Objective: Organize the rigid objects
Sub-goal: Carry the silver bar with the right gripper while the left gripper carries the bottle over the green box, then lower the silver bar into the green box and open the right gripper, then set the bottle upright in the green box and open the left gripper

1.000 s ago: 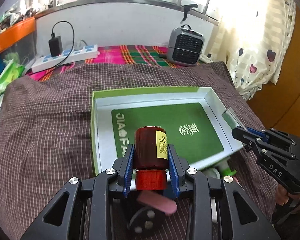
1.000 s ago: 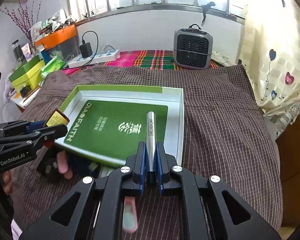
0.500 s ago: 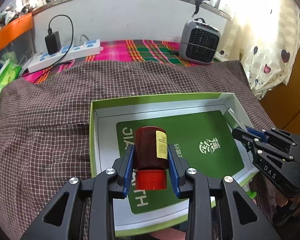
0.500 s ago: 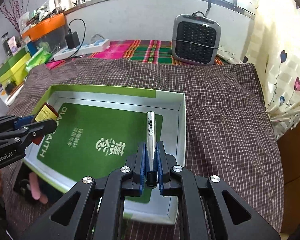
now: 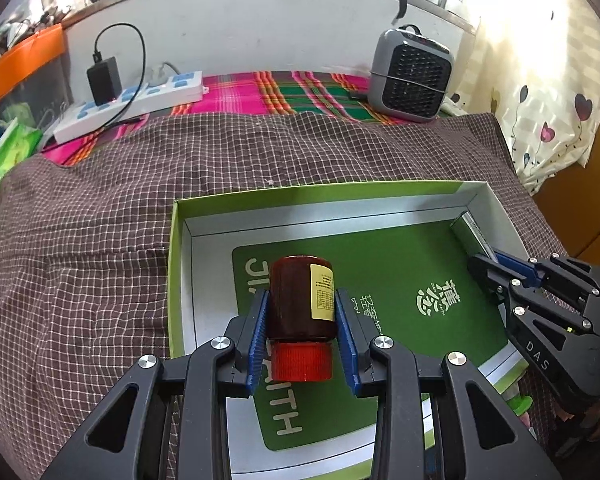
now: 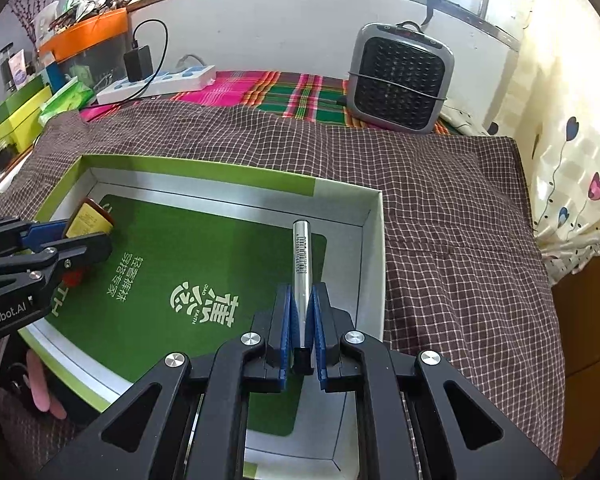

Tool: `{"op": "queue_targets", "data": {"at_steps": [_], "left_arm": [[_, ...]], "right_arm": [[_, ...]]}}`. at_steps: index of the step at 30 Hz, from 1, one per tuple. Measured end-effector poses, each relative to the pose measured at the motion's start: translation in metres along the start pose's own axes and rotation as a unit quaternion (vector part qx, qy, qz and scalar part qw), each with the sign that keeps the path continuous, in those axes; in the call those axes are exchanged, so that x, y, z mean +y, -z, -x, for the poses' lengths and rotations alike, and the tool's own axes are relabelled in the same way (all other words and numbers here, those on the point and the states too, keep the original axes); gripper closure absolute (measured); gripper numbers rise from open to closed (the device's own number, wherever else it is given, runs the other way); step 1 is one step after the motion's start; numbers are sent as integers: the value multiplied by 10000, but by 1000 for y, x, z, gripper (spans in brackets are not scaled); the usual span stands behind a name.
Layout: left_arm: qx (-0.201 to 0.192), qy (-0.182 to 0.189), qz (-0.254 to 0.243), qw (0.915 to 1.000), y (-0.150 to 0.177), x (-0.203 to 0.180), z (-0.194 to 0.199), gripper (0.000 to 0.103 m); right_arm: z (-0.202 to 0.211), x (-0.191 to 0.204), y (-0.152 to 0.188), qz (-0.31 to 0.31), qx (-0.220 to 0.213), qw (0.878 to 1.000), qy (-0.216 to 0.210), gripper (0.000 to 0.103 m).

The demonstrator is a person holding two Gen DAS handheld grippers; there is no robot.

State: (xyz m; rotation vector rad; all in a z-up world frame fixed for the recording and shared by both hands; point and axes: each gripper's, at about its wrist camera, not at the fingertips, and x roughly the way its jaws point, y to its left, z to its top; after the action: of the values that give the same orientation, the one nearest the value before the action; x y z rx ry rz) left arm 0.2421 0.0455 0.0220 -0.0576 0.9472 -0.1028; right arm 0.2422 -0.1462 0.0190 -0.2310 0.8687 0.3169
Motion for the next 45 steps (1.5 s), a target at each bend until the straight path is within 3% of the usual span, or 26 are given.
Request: {"op": "queue_targets", "data": {"at_steps": [15, 23, 45], "left_arm": [[12, -58, 18, 10000, 0, 1, -1, 72], [-5, -38, 86, 10000, 0, 3, 3, 66], [-156, 80, 177, 9997, 8, 2, 30, 60]], "right_arm": [[0, -3, 0, -140, -20, 9997, -185, 90], [2, -2, 1, -227, -80, 9990, -372, 74], [22, -3, 7, -447, -243, 9974, -510, 61]]}}
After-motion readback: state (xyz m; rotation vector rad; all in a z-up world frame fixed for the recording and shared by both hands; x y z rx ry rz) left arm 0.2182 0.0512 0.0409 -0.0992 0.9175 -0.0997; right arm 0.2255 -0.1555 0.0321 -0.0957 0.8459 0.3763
